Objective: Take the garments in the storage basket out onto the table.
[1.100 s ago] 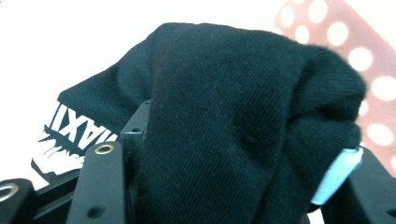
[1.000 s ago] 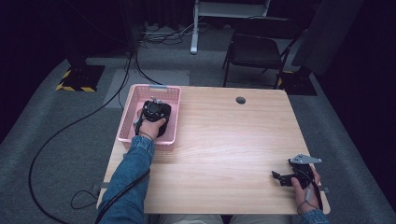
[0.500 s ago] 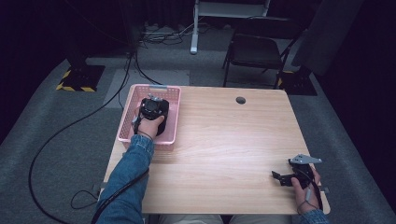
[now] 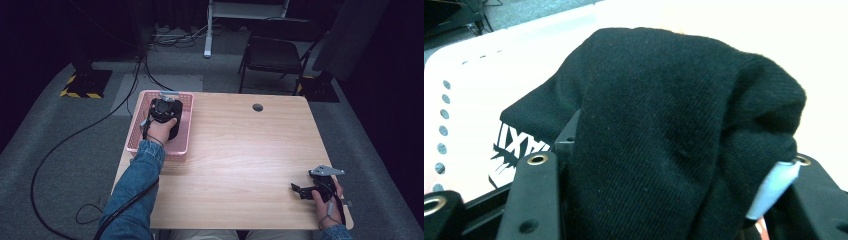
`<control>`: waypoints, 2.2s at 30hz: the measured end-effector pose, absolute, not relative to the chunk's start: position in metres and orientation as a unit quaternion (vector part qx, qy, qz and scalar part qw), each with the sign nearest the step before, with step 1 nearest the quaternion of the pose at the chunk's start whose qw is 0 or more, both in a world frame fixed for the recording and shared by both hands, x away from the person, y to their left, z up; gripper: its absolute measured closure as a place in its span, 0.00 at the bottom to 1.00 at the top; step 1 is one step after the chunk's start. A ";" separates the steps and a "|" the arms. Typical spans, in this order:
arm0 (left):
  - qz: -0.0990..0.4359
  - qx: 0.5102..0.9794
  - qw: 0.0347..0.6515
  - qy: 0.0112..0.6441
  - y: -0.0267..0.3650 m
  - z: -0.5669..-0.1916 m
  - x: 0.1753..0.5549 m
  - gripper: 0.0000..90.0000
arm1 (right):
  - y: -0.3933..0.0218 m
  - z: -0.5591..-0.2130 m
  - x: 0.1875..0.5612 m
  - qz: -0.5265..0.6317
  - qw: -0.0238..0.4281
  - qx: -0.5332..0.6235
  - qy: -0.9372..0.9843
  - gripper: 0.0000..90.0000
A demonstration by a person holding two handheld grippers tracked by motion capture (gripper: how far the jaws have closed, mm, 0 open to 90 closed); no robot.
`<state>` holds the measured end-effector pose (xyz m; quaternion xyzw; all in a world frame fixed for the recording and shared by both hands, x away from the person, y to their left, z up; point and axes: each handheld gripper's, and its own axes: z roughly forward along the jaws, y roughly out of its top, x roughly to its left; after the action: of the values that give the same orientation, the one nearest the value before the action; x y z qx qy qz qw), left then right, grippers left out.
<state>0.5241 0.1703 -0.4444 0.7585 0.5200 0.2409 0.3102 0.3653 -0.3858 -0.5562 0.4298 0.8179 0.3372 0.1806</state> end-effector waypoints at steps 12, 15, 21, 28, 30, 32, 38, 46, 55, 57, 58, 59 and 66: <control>0.249 0.755 0.326 0.511 0.160 -0.417 0.518 0.46 | -0.386 -0.556 0.365 0.337 0.181 0.430 0.818 0.00; 0.252 0.754 0.333 0.507 0.155 -0.410 0.516 0.46 | -0.386 -0.556 0.365 0.337 0.181 0.430 0.818 0.00; 0.251 0.753 0.343 0.503 0.146 -0.402 0.515 0.45 | -0.386 -0.556 0.365 0.337 0.180 0.430 0.818 0.00; 0.253 0.756 0.353 0.491 0.131 -0.390 0.513 0.45 | -0.386 -0.556 0.365 0.337 0.180 0.430 0.818 0.00; 0.251 0.756 0.359 0.487 0.127 -0.387 0.513 0.45 | -0.386 -0.556 0.365 0.337 0.180 0.430 0.818 0.00; 0.249 0.756 0.363 0.484 0.122 -0.384 0.513 0.45 | -0.386 -0.556 0.365 0.337 0.180 0.430 0.818 0.00; 0.247 0.757 0.372 0.477 0.111 -0.378 0.513 0.45 | -0.386 -0.556 0.365 0.337 0.180 0.430 0.818 0.00; 0.244 0.752 0.392 0.471 0.096 -0.370 0.512 0.45 | -0.386 -0.556 0.365 0.338 0.180 0.431 0.818 0.00; 0.236 0.747 0.418 0.460 0.080 -0.363 0.512 0.45 | -0.386 -0.556 0.366 0.338 0.179 0.430 0.818 0.00; 0.234 0.747 0.420 0.458 0.076 -0.363 0.513 0.45 | -0.386 -0.556 0.366 0.338 0.179 0.430 0.818 0.00; 0.234 0.747 0.422 0.457 0.074 -0.363 0.513 0.45 | -0.386 -0.556 0.366 0.338 0.179 0.430 0.818 0.00; 0.233 0.747 0.424 0.456 0.072 -0.363 0.513 0.45 | -0.386 -0.556 0.366 0.338 0.179 0.430 0.818 0.00; 0.233 0.743 0.435 0.451 0.060 -0.362 0.514 0.45 | -0.386 -0.556 0.366 0.338 0.179 0.430 0.818 0.00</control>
<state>0.5137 0.0601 -0.3621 0.7432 0.4515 0.2331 0.4353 0.3656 -0.3857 -0.5562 0.4301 0.8176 0.3381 0.1794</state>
